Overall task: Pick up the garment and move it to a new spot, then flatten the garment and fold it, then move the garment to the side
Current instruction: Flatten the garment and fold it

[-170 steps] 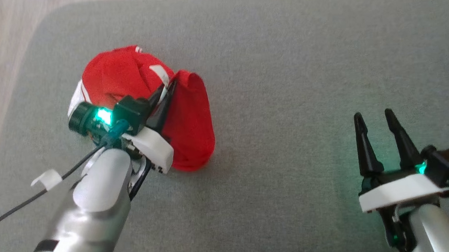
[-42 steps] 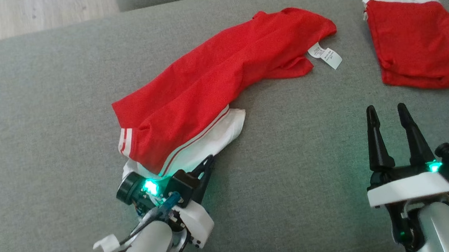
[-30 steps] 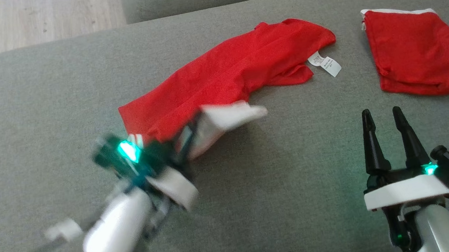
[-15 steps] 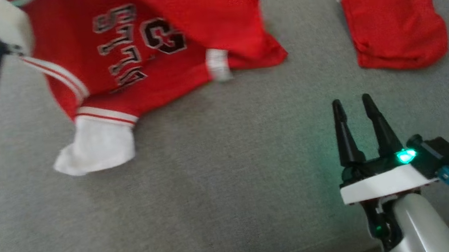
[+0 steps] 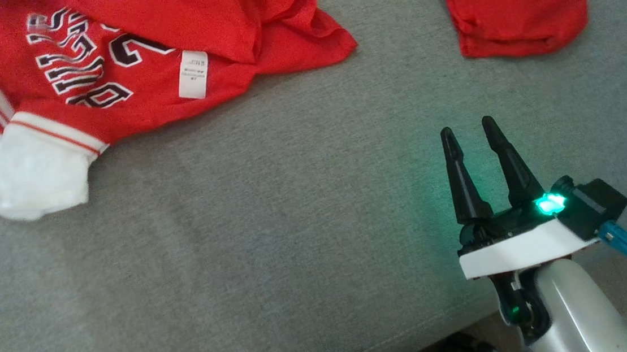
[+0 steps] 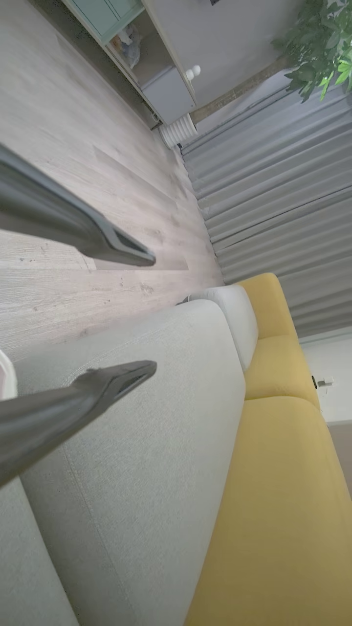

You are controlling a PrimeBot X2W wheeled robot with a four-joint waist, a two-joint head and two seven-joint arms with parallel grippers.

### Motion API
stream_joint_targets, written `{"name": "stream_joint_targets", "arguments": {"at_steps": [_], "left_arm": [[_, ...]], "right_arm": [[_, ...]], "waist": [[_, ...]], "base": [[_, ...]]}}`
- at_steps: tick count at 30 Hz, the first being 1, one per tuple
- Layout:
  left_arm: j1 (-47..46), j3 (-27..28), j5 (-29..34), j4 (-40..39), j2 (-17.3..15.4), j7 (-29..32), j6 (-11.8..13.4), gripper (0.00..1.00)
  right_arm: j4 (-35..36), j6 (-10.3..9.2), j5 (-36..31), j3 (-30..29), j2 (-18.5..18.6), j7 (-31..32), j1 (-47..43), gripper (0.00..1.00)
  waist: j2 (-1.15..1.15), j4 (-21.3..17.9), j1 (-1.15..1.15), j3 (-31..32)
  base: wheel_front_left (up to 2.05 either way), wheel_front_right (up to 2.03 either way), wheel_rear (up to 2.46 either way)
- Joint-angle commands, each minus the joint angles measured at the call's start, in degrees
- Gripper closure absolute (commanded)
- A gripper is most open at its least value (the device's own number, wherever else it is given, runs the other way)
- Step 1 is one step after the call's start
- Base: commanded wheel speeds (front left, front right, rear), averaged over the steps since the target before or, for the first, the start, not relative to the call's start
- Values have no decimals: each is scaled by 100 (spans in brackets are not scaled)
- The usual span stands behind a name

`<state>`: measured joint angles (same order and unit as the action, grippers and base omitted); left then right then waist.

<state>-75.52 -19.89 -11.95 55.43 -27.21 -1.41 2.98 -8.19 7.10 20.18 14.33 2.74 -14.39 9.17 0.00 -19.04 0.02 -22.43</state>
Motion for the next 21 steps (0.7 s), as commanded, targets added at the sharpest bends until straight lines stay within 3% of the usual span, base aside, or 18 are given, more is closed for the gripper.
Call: {"name": "stream_joint_targets", "arguments": {"at_steps": [1, 13, 21], "left_arm": [[-205, 46, 47, -12, -131, -220, -78, 0], [205, -337, 15, 265, 459, -1148, -565, 0], [1490, -395, -154, -365, 779, -1347, -516, 0]], "right_arm": [[187, 39, 12, 86, 14, -61, 83, 0], [71, 39, -241, -248, 14, -61, 120, 0], [-61, 39, -447, -652, 14, -61, -73, 0]], "waist": [[0, 110, -2, 23], [0, 1060, -2, 483], [0, 1836, -2, 1116]], "base": [[0, 0, 0], [0, 0, 0], [0, 0, 0]]}}
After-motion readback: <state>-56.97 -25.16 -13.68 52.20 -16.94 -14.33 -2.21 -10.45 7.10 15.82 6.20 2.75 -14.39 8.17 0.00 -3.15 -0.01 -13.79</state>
